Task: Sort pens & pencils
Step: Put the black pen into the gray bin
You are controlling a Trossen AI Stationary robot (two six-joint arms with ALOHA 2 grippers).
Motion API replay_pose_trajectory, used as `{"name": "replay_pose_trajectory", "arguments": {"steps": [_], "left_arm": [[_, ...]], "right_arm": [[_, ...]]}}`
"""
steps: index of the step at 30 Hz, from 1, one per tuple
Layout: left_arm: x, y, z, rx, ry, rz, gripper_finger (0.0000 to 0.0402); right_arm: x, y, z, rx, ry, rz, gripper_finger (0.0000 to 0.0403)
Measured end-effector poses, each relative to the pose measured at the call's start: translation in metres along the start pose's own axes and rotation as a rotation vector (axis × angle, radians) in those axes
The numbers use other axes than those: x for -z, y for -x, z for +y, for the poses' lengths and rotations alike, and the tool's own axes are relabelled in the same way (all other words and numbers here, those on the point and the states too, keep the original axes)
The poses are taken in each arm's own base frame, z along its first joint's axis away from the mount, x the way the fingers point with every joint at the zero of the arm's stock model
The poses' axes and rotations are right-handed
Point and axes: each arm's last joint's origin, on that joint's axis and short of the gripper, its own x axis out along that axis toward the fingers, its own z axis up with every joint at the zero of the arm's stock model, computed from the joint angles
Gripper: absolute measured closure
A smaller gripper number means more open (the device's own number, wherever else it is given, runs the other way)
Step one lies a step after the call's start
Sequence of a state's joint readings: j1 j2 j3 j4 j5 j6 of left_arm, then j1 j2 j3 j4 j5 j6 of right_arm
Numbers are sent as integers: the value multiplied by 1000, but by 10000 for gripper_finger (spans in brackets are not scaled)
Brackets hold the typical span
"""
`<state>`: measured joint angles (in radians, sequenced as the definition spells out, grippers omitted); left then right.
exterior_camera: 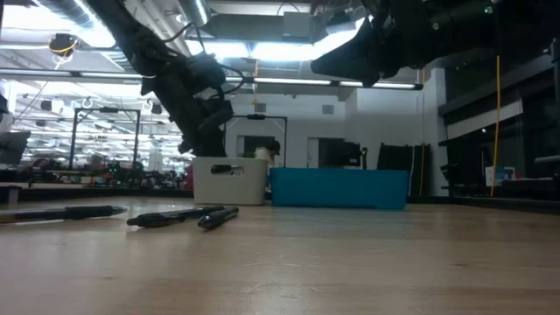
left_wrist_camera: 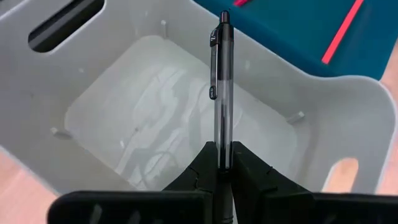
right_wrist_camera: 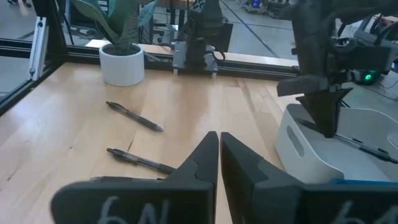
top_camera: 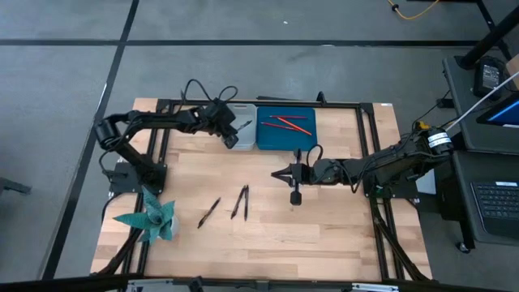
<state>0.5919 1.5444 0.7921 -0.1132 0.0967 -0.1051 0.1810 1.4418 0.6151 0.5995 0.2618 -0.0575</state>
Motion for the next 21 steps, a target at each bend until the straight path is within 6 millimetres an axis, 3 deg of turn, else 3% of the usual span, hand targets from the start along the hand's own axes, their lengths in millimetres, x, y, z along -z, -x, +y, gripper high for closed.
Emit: {"name": "replay_pose_trajectory", "arguments": {"steps": [9,13,21], "left_arm": [[-12,2,-2,3,-10,-22,373],[-11,2,-2,3,-8,-11,348],[-10,2,-2,-3,-8,-8,347]], "right_arm": [[0,0,0,-3,-1,1,382],[0,0,0,-3,-1,2,382],[0,0,2,-8,-2,3,382]]}}
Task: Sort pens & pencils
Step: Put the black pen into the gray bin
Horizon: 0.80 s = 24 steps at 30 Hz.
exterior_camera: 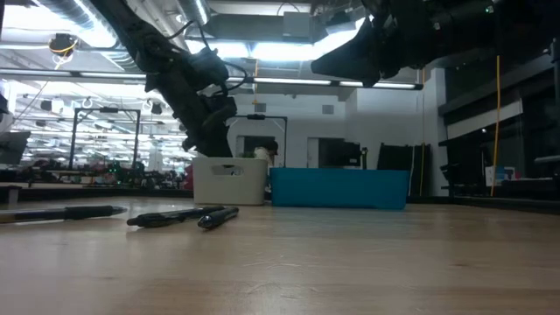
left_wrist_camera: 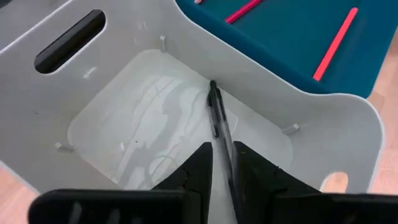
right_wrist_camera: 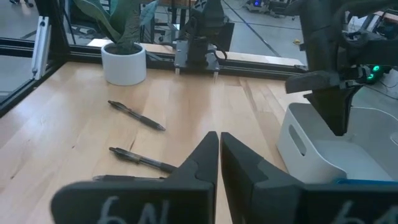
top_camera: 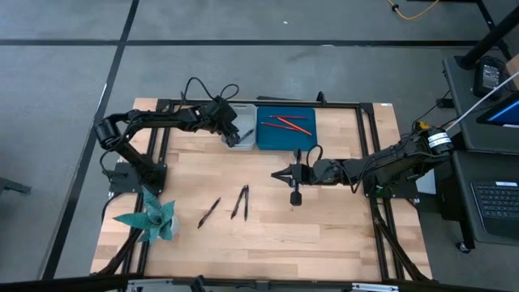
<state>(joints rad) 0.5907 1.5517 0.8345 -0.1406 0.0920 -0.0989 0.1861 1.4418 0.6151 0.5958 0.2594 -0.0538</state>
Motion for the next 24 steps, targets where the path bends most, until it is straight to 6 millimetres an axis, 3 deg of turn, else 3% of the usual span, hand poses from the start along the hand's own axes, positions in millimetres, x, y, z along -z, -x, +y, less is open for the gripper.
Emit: {"name": "replay_pose_trajectory", "arguments": {"steps": [6,14,24], "left_arm": [[-1,0,0,-16,-4,-15,346],[-1,3,-22,199,-124,-21,345],[-8,45,-55,272,-227,-130,385]], "right_arm": [[0,1,5,-16,7,2,382],[1,1,5,-16,5,9,382],[4,1,5,-19,-37,43,382]]}}
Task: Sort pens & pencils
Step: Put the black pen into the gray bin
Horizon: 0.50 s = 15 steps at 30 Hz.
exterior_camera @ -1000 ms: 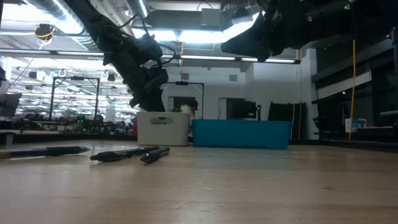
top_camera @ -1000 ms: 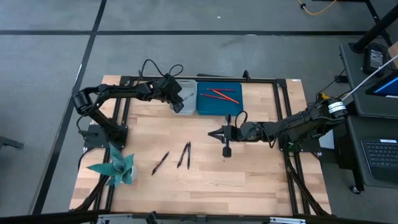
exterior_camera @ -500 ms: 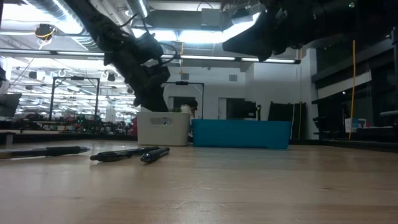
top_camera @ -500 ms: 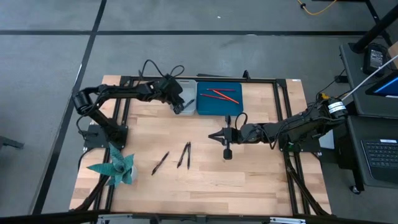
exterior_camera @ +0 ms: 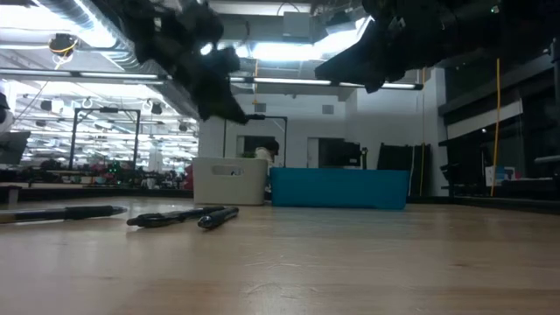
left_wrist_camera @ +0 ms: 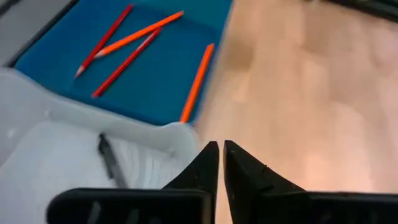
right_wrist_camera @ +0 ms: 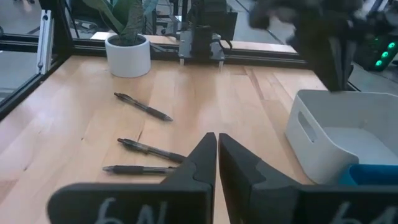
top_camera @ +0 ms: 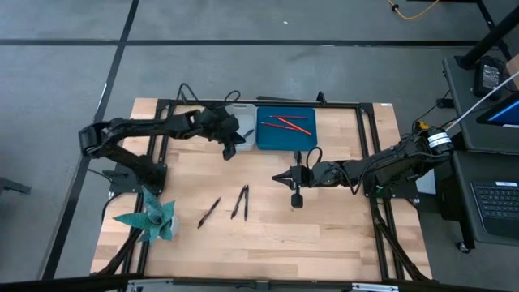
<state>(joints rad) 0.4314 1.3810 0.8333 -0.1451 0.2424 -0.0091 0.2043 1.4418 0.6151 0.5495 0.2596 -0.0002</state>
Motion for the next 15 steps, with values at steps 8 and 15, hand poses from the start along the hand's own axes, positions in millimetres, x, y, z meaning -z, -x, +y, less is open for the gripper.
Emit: {"name": "replay_pose_trajectory", "arguments": {"steps": [8,15], "left_arm": [[4,31,-49,-91,-134,39,395],[5,56,-87,-73,-180,-41,400]], "right_arm": [[0,3,11,-37,12,-6,382],[-1,7,24,-82,13,-13,382]]}}
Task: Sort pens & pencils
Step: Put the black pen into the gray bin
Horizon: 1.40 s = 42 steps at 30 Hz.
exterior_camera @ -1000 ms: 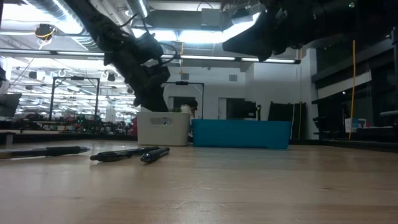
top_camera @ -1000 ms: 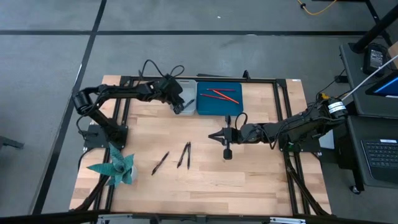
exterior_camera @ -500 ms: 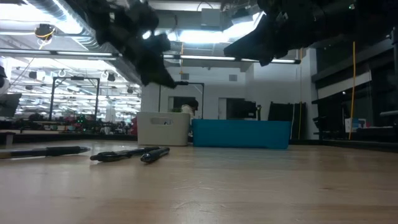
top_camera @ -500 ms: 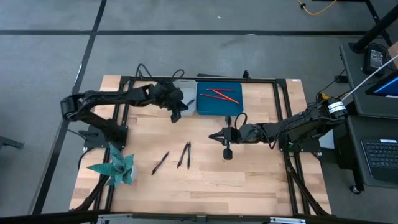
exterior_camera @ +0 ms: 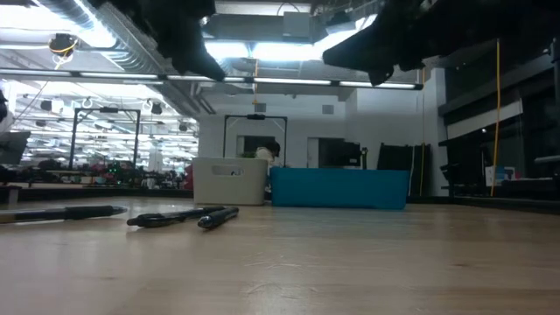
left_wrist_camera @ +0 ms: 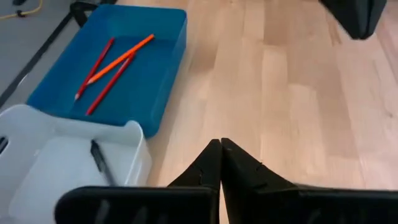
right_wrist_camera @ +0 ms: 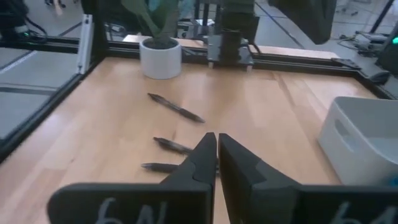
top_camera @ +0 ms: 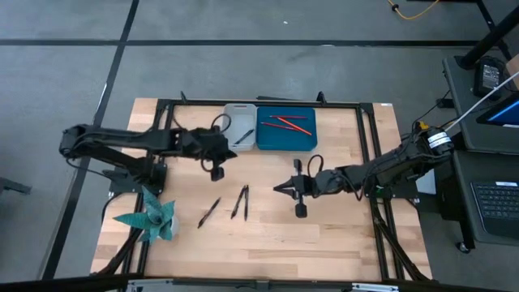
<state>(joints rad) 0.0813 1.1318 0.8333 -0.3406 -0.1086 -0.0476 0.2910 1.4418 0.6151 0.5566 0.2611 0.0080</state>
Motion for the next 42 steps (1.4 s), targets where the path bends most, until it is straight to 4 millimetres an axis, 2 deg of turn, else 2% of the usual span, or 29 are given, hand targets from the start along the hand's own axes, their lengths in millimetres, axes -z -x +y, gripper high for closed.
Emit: {"name": "replay_pose_trajectory", "arguments": {"steps": [6,14,21,26,32,37,42], "left_arm": [[12,20,-25,-50,22,41,394],[45,34,-59,-15,76,42,397],[69,42,-85,82,106,90,388],[90,49,-101,150,134,139,395],[109,54,-112,187,225,193,399],[112,54,-114,172,297,198,384],[116,45,-113,99,296,216,363]], "right_arm": [[0,4,15,-44,0,-4,382],[0,9,27,-19,7,-16,382],[-2,11,32,-37,-19,-31,382],[-2,10,32,-34,-19,-35,382],[-2,11,32,-34,-19,-38,382],[-2,10,32,-34,-19,-38,382],[-2,10,32,-34,-19,-37,382]]}}
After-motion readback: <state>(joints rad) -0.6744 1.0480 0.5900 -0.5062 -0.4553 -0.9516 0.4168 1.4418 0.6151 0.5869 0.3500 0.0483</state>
